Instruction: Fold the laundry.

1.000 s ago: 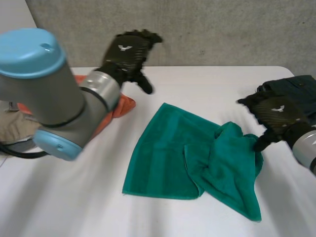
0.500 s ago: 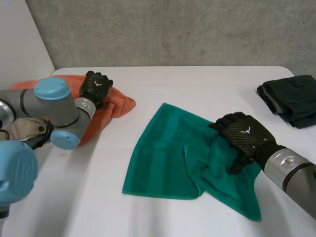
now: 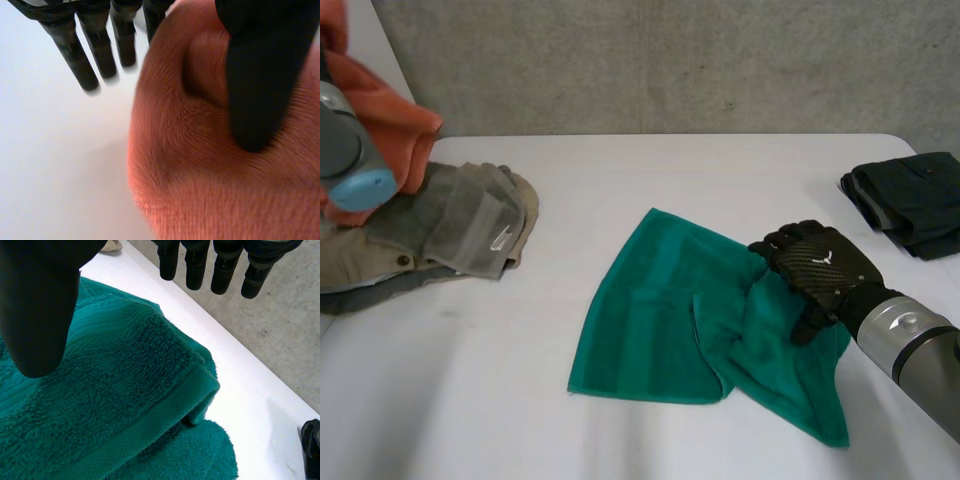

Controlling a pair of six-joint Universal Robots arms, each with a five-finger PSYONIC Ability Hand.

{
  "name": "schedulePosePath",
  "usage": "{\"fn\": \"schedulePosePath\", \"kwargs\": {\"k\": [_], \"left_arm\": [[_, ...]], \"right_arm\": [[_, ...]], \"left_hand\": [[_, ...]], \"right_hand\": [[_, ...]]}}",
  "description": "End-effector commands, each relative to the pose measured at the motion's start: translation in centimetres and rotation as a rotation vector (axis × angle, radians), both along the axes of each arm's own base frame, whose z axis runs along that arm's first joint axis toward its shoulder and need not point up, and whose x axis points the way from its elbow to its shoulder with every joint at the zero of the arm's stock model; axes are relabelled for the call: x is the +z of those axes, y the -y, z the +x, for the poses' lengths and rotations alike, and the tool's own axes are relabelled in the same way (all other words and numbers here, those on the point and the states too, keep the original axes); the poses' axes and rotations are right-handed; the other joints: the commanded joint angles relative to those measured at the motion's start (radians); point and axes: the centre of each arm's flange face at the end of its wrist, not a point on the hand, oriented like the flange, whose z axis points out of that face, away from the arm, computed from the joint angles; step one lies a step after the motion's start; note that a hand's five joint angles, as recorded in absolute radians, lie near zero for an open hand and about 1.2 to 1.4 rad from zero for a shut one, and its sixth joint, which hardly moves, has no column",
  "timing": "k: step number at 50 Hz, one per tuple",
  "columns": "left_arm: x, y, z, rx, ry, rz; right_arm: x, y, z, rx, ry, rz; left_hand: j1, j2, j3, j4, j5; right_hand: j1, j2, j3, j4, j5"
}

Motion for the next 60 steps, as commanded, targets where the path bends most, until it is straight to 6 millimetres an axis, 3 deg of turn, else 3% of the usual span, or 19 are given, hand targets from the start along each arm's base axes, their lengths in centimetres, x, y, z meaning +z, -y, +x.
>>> {"fn": "schedulePosePath", "kwargs": {"k": [1, 6, 10, 14, 15, 18, 19, 22, 23, 31, 35, 42, 60], "left_arm": [[-6.0, -3.2, -6.7, -0.238, 0.108, 0.212], [-7.1, -6.0, -9.1, -0.314, 0.124, 0.279], [-7.3, -9.3, -10.6, -0.374, 0.133, 0.35], [-8.0, -14.1, -13.7, -0.513, 0.175, 0.444], [-8.3, -16.4, -14.6, -0.577, 0.19, 0.489], [-8.8, -19.7, -15.7, -0.67, 0.198, 0.559], [-9.1, -21.9, -16.4, -0.731, 0.191, 0.603], [-9.5, -25.2, -17.3, -0.823, 0.166, 0.661], [-9.9, -27.1, -17.7, -0.876, 0.144, 0.698], [-12.5, -33.5, -18.2, -1.0, 0.128, 0.861], [-14.0, -35.5, -17.9, -1.019, 0.158, 0.923], [-15.6, -36.4, -17.0, -1.01, 0.171, 0.983], [-17.6, -34.5, -18.3, -1.009, 0.159, 0.922]], "right_arm": [[0.1, -0.1, -0.1, -0.003, -0.001, -0.001], [0.4, 0.0, -0.2, -0.009, 0.003, -0.01], [0.6, 0.2, -0.5, -0.017, 0.005, -0.016], [1.4, 0.2, -0.5, -0.014, 0.009, -0.038], [1.7, 0.2, -0.5, -0.012, 0.012, -0.047], [2.5, 0.0, -0.4, 0.0, 0.015, -0.069], [2.6, -0.1, -0.4, 0.003, 0.008, -0.07], [2.7, -0.7, -0.5, 0.03, -0.038, -0.05], [2.7, -0.8, -0.4, 0.04, -0.053, -0.044], [2.0, -2.2, -1.0, 0.088, -0.168, 0.033], [1.2, -2.8, -0.9, 0.102, -0.175, 0.058], [0.2, -2.9, -0.9, 0.118, -0.16, 0.035], [-0.2, -2.9, -1.0, 0.11, -0.159, 0.037]], "left_hand": [[-0.132, -0.235, -0.243, -0.233, -0.235], [-0.132, -0.235, -0.243, -0.233, -0.235], [-0.132, -0.235, -0.243, -0.233, -0.235], [-0.132, -0.235, -0.243, -0.233, -0.235], [-0.132, -0.235, -0.243, -0.233, -0.235], [-0.132, -0.235, -0.243, -0.233, -0.235], [-0.129, -0.231, -0.239, -0.229, -0.231], [-0.126, -0.228, -0.236, -0.227, -0.228], [-0.12, -0.222, -0.231, -0.221, -0.222], [-0.009, -0.111, -0.119, -0.11, -0.111], [0.056, -0.046, -0.054, -0.045, -0.046], [0.062, -0.04, -0.048, -0.039, -0.04], [0.194, 0.092, 0.084, 0.094, 0.092]], "right_hand": [[-0.06, -0.044, -0.042, -0.035, -0.052], [-0.06, -0.044, -0.042, -0.035, -0.052], [-0.06, -0.044, -0.042, -0.035, -0.052], [-0.06, -0.044, -0.042, -0.035, -0.052], [-0.06, -0.044, -0.042, -0.035, -0.052], [-0.06, -0.044, -0.042, -0.035, -0.052], [-0.06, -0.044, -0.042, -0.035, -0.052], [-0.06, -0.044, -0.042, -0.035, -0.052], [-0.06, -0.044, -0.042, -0.035, -0.052], [-0.06, -0.044, -0.042, -0.035, -0.052], [-0.06, -0.044, -0.042, -0.035, -0.052], [-0.06, -0.044, -0.042, -0.035, -0.052], [-0.06, -0.044, -0.042, -0.035, -0.052]]}}
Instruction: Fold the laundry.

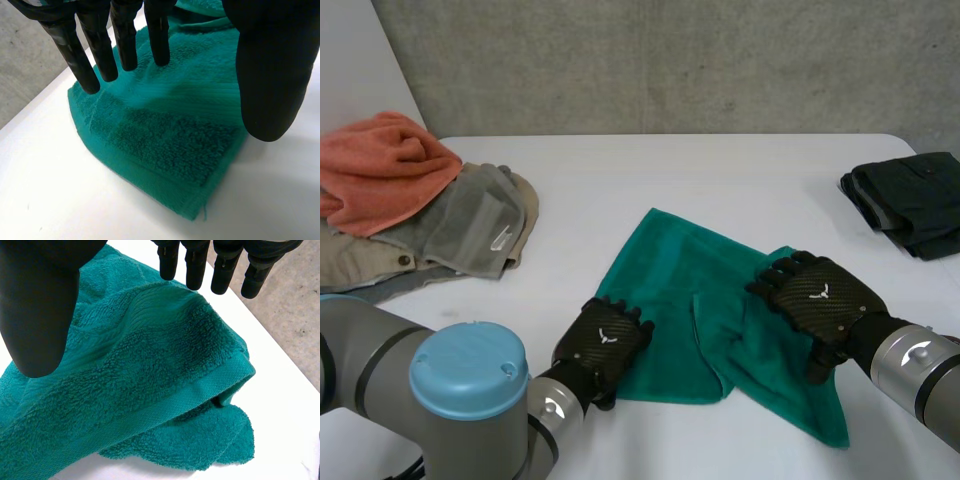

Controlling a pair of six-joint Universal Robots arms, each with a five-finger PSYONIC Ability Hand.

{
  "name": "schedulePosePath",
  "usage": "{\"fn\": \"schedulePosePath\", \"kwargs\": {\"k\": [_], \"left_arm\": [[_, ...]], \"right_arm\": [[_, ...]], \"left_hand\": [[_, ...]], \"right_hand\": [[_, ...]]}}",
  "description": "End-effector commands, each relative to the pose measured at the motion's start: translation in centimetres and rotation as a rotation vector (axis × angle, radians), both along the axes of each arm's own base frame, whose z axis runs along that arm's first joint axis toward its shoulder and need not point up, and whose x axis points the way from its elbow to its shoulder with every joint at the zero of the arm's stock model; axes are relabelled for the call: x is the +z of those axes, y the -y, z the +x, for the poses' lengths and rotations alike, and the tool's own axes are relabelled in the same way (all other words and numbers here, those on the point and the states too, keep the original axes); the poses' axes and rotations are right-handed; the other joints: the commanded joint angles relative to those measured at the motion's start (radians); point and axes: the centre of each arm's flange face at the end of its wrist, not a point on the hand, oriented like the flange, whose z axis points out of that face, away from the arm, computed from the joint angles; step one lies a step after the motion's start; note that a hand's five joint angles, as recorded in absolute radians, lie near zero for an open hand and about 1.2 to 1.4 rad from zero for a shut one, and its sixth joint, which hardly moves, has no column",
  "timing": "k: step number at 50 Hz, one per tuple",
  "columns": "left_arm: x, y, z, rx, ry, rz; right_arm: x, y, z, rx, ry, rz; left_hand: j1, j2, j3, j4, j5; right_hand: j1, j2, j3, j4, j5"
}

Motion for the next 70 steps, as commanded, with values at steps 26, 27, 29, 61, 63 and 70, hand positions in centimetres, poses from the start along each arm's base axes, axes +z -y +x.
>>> {"fn": "schedulePosePath", "kwargs": {"k": [26, 27, 29, 61, 63, 70], "left_arm": [[-1.9, 4.0, -2.5, -0.001, 0.008, -0.101], [-1.8, 4.2, -2.5, 0.002, 0.005, -0.111], [-1.6, 4.8, -2.5, 0.011, -0.008, -0.133], [5.0, 5.9, -1.6, 0.053, -0.107, -0.264], [4.9, 5.9, -1.6, 0.056, -0.104, -0.261], [1.0, 5.6, -1.4, 0.04, -0.003, -0.184]], "right_arm": [[-0.3, 0.0, -0.1, -0.005, 0.002, -0.005], [-0.3, 0.0, -0.1, -0.005, 0.002, -0.005], [-0.3, 0.0, -0.1, -0.005, 0.001, -0.003], [1.6, 0.3, -0.2, -0.023, 0.012, -0.061], [1.7, 0.1, -0.2, -0.023, 0.011, -0.056], [1.3, -0.1, -0.3, -0.019, 0.012, -0.034]], "left_hand": [[0.409, 0.403, 0.402, 0.402, 0.399], [0.445, 0.439, 0.438, 0.437, 0.434], [0.512, 0.506, 0.505, 0.504, 0.501], [1.005, 0.999, 0.998, 0.998, 0.995], [1.003, 0.997, 0.996, 0.995, 0.992], [0.278, 0.272, 0.271, 0.27, 0.267]], "right_hand": [[-0.06, -0.044, -0.042, -0.035, -0.051], [-0.06, -0.044, -0.042, -0.035, -0.051], [-0.06, -0.044, -0.042, -0.035, -0.051], [-0.06, -0.044, -0.042, -0.035, -0.051], [-0.06, -0.044, -0.042, -0.035, -0.051], [-0.06, -0.044, -0.042, -0.035, -0.051]]}}
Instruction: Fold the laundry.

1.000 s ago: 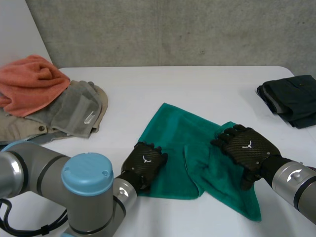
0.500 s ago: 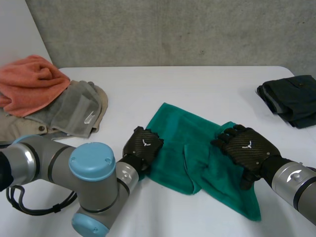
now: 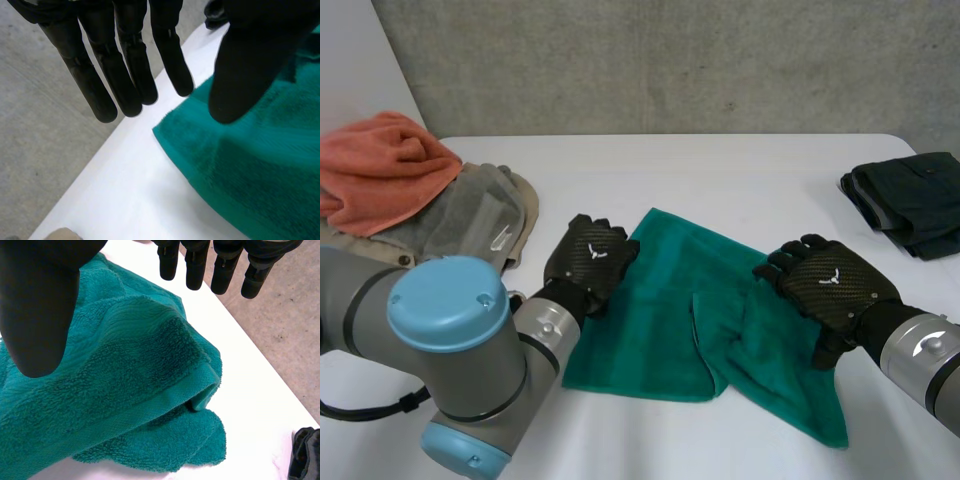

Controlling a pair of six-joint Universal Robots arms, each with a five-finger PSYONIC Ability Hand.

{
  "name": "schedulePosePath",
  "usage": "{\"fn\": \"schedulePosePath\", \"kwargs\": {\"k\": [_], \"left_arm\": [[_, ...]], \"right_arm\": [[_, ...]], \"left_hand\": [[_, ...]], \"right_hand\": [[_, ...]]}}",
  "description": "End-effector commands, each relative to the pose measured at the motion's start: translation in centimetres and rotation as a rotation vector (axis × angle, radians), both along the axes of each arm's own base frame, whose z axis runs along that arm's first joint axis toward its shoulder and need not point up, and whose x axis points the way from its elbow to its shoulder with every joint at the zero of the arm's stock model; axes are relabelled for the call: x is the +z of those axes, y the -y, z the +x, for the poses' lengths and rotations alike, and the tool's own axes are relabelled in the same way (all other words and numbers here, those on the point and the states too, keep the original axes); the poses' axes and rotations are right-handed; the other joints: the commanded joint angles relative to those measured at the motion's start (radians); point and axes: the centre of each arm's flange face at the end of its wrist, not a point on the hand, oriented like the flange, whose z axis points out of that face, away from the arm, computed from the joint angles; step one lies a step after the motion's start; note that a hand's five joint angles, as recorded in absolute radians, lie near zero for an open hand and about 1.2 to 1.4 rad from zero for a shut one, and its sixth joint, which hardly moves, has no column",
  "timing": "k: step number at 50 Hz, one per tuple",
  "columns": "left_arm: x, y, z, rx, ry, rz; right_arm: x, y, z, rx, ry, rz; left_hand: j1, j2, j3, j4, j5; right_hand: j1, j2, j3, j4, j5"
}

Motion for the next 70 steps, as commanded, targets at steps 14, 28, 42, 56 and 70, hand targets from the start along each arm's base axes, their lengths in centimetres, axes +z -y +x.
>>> {"fn": "schedulePosePath", "kwargs": {"k": [14, 28, 42, 56, 70], "left_arm": [[-3.3, -4.5, 2.4, -0.033, 0.175, 0.197], [-5.6, -3.7, 2.0, -0.027, 0.202, 0.234], [-5.0, -1.5, 0.3, -0.024, 0.124, 0.132], [-4.8, 0.2, -1.0, -0.023, 0.095, 0.1], [0.2, -0.2, 0.9, 0.03, 0.0, 0.084]], "right_arm": [[-0.5, 0.0, -0.3, -0.008, 0.007, 0.027], [-0.9, -0.2, -0.3, -0.004, 0.007, 0.034], [-1.0, -0.3, -0.2, -0.002, 0.006, 0.039], [-1.0, -0.2, -0.3, -0.008, 0.005, 0.033], [0.4, 0.7, -0.8, -0.038, -0.001, 0.004]], "left_hand": [[-0.361, -0.405, -0.409, -0.405, -0.357], [-0.356, -0.4, -0.403, -0.399, -0.351], [-0.27, -0.314, -0.318, -0.314, -0.266], [0.616, 0.572, 0.568, 0.572, 0.621], [0.616, 0.572, 0.568, 0.572, 0.621]], "right_hand": [[-0.06, -0.044, -0.042, -0.035, -0.052], [-0.06, -0.044, -0.042, -0.035, -0.052], [-0.06, -0.044, -0.042, -0.035, -0.052], [-0.06, -0.044, -0.042, -0.035, -0.052], [-0.06, -0.044, -0.042, -0.035, -0.052]]}}
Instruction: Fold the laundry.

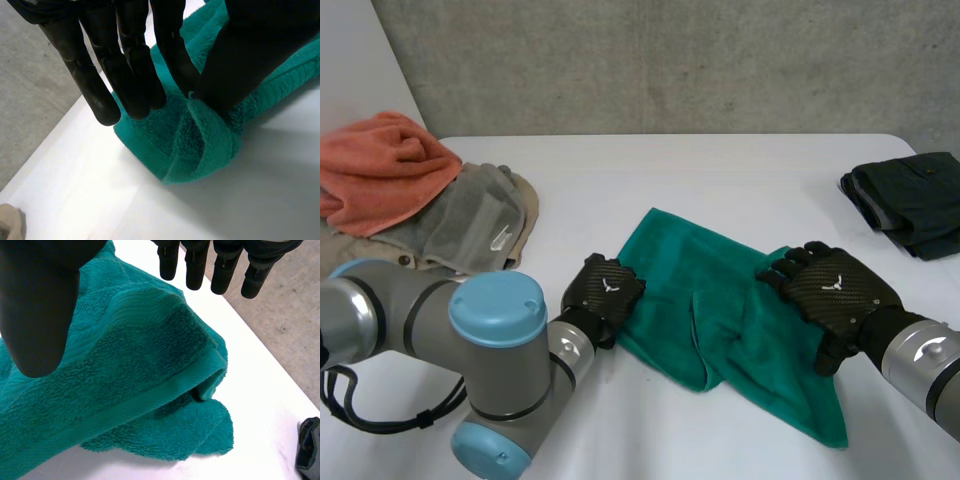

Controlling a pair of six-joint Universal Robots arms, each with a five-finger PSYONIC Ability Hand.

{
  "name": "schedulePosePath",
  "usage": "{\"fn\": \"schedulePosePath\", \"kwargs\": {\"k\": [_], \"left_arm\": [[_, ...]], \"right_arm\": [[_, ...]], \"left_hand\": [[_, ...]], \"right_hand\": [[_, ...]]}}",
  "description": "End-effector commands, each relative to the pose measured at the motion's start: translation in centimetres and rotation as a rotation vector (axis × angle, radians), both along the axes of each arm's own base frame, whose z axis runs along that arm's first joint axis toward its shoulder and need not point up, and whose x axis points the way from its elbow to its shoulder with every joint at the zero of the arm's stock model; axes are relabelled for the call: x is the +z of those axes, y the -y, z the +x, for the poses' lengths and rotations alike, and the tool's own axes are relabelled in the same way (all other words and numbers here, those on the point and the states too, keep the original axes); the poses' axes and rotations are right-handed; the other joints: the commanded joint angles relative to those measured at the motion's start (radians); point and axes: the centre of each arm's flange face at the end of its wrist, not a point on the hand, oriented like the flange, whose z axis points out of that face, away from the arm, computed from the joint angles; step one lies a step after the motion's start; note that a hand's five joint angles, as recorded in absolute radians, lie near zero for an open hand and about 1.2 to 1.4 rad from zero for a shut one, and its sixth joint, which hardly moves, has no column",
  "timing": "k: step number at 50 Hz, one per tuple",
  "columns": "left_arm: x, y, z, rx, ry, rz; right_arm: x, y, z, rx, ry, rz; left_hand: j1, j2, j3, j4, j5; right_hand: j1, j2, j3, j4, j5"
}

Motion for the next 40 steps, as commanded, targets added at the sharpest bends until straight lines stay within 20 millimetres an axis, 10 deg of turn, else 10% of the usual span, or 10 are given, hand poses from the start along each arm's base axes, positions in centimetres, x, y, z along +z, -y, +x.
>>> {"fn": "schedulePosePath", "kwargs": {"k": [1, 10, 25, 32, 36, 40], "left_arm": [[5.2, -0.4, 1.9, 0.054, -0.108, -0.026], [11.8, -3.0, 4.2, 0.075, -0.235, -0.055], [14.4, -3.9, 5.1, 0.081, -0.284, -0.089], [15.5, -2.7, 5.5, 0.136, -0.327, -0.106], [17.1, -2.6, 6.0, 0.166, -0.367, -0.143], [19.2, -3.2, 6.6, 0.178, -0.407, -0.2]], "right_arm": [[1.8, 0.4, -0.5, -0.022, -0.008, -0.007], [4.6, -1.8, -1.0, 0.003, -0.087, 0.043], [-1.0, -0.2, 2.5, 0.081, 0.02, -0.009], [-4.3, 0.8, 3.1, 0.057, 0.032, 0.104], [-2.1, 2.0, 2.6, 0.0, 0.039, 0.032], [4.5, 2.1, 1.3, -0.077, 0.066, -0.136]], "left_hand": [[0.222, 0.202, 0.208, 0.2, 0.256], [0.222, 0.202, 0.208, 0.2, 0.256], [0.222, 0.202, 0.208, 0.2, 0.256], [0.222, 0.202, 0.208, 0.2, 0.256], [0.222, 0.202, 0.208, 0.2, 0.256], [0.222, 0.202, 0.208, 0.2, 0.256]], "right_hand": [[-0.06, -0.044, -0.042, -0.035, -0.052], [-0.053, -0.037, -0.035, -0.028, -0.044], [0.047, 0.063, 0.065, 0.072, 0.055], [0.874, 0.891, 0.893, 0.9, 0.883], [1.162, 1.178, 1.18, 1.187, 1.17], [1.162, 1.178, 1.18, 1.187, 1.17]]}}
